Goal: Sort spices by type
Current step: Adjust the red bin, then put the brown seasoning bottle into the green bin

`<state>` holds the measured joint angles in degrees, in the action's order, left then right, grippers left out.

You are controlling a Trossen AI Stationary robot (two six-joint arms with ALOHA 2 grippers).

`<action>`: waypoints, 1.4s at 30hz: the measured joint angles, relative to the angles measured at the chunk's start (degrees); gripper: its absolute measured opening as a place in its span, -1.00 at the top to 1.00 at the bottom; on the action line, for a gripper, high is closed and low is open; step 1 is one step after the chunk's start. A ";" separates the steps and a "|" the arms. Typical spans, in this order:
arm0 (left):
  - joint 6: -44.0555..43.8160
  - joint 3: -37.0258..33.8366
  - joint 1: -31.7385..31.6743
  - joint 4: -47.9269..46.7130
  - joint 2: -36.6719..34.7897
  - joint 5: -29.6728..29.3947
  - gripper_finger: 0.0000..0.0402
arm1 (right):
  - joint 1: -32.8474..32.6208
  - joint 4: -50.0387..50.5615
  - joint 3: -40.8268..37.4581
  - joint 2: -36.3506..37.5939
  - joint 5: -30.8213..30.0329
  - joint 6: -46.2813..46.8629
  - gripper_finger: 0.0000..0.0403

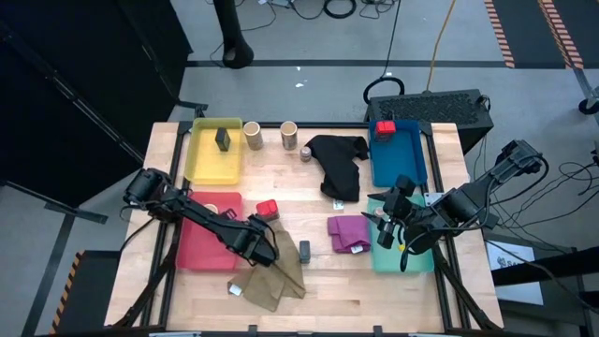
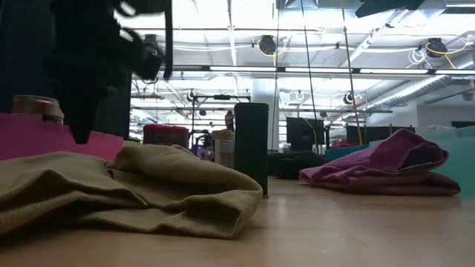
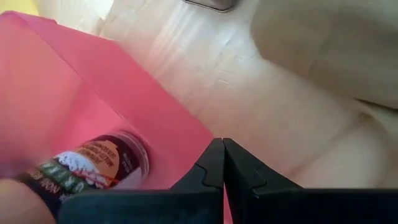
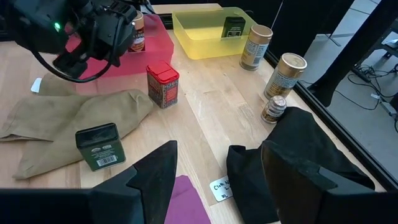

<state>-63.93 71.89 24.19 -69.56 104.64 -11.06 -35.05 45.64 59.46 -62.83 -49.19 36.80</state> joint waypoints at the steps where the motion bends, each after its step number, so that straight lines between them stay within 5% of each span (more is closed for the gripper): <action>1: 1.07 0.82 0.22 -0.37 -0.35 0.19 0.98 | -0.02 -0.01 0.00 0.00 0.00 0.11 -0.07; 6: 7.65 5.86 2.06 -0.84 -3.61 -2.46 0.97 | 0.50 -0.01 0.00 -0.08 -0.36 1.62 -0.07; 11: 19.39 7.78 5.30 1.87 -9.97 -14.97 0.97 | 2.75 -0.49 0.00 -1.50 -0.36 3.41 -0.07; 15: 34.34 5.58 7.94 12.76 -15.82 -24.14 0.97 | 6.47 -3.67 0.00 -4.59 0.57 4.62 -0.07; 18: 48.22 1.07 8.31 26.67 -19.36 -24.19 0.96 | 10.38 -9.71 0.00 -7.75 5.32 2.35 -0.07; 24: 70.12 -12.13 6.47 51.47 -24.93 -14.41 0.96 | 18.09 -17.39 1.57 -13.45 17.58 -1.96 -0.07; 32: 75.80 -21.62 2.88 59.49 -36.76 -15.12 0.96 | 24.82 -9.65 14.40 -22.99 23.84 -1.05 -0.07; 38: 75.96 -21.96 2.42 58.00 -45.04 -35.55 0.96 | 32.37 -4.19 26.46 -31.69 23.70 -2.00 -0.07; 42: 70.23 -21.96 2.49 48.74 -47.32 -38.60 0.96 | 37.49 -1.72 30.15 -36.72 26.86 -3.44 -0.07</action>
<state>6.31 49.93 26.69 -20.82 57.31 -49.66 2.44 43.92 89.61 -99.55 -22.33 33.36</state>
